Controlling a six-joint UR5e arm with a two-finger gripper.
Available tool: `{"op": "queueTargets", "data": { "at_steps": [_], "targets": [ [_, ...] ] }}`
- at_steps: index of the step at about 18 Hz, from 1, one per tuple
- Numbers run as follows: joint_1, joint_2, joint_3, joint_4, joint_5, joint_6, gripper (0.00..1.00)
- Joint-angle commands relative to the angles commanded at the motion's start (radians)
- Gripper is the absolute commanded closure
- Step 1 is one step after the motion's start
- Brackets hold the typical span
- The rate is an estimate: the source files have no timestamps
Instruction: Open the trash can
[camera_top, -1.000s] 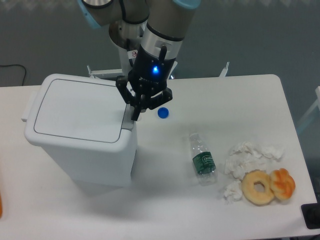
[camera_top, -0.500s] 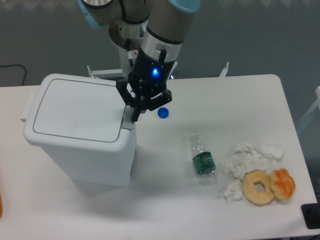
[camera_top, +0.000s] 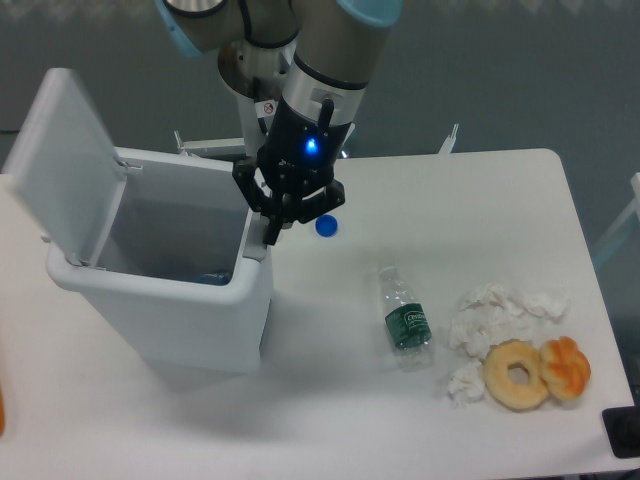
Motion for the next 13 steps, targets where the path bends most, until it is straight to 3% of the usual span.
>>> {"op": "queueTargets", "data": {
  "at_steps": [3, 6, 7, 8, 13],
  "targets": [
    [0.003, -0.003, 0.0, 0.029, 0.002, -0.002, 0.7],
    [0.014, -0.006, 0.011, 0.074, 0.002, -0.003, 0.41],
    [0.021, -0.012, 0.014, 0.078, 0.002, -0.003, 0.26],
    [0.034, -0.015, 0.02, 0.087, 0.005, 0.0, 0.0],
    [0.101, -0.069, 0.049, 0.12, 0.02, 0.014, 0.0]
  ]
}}
